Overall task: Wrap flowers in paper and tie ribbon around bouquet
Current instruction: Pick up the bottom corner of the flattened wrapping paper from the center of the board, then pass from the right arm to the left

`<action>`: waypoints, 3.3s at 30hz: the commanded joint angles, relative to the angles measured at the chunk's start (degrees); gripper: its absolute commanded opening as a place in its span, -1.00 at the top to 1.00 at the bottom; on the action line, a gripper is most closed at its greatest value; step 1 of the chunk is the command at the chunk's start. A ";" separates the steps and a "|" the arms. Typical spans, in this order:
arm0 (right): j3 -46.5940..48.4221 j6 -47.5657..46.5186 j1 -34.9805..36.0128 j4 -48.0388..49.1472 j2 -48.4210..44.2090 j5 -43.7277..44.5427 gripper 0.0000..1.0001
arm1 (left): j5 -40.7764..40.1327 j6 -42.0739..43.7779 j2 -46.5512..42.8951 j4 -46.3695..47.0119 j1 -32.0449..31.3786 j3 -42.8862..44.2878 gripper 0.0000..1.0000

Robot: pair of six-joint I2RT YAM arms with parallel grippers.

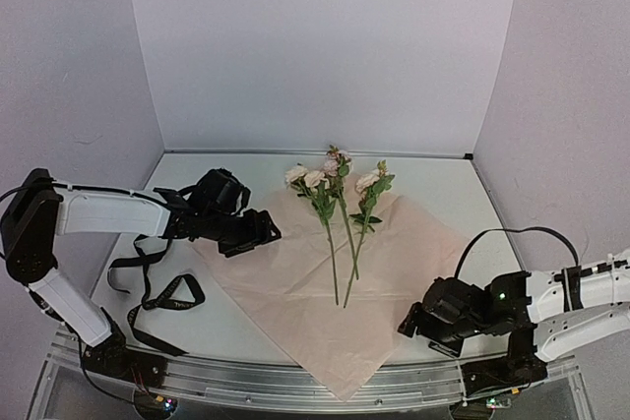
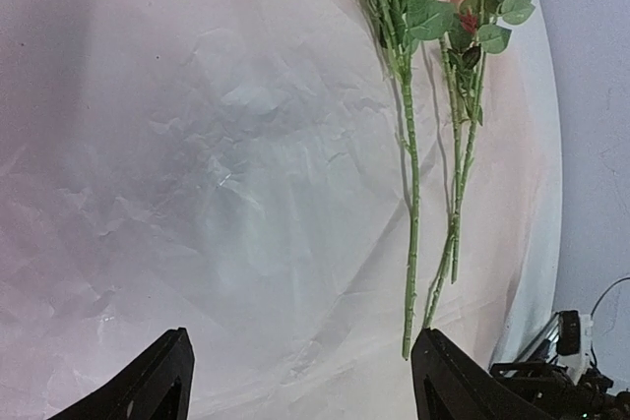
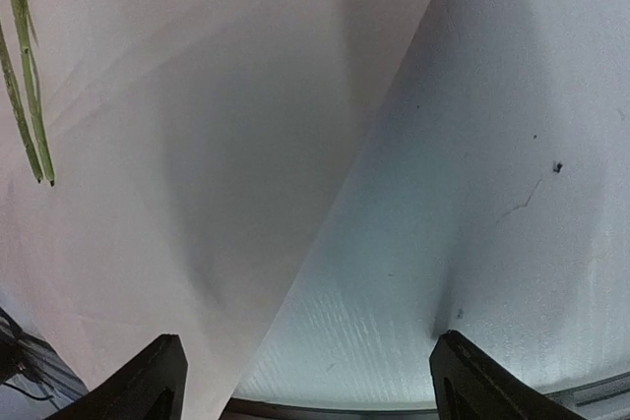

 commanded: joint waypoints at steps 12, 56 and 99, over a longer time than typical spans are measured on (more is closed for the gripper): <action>-6.10 25.10 9.14 24.81 9.08 7.68 -0.37 | 1.48 1.70 -6.55 3.92 -0.87 -1.30 -0.57; 12.90 32.43 2.66 16.81 9.42 18.23 1.00 | 15.70 36.08 -18.62 5.56 -22.16 -6.02 -0.59; 21.82 -26.17 2.18 -9.18 -6.70 36.92 -0.85 | 21.05 56.79 19.19 -4.14 -12.13 29.97 1.00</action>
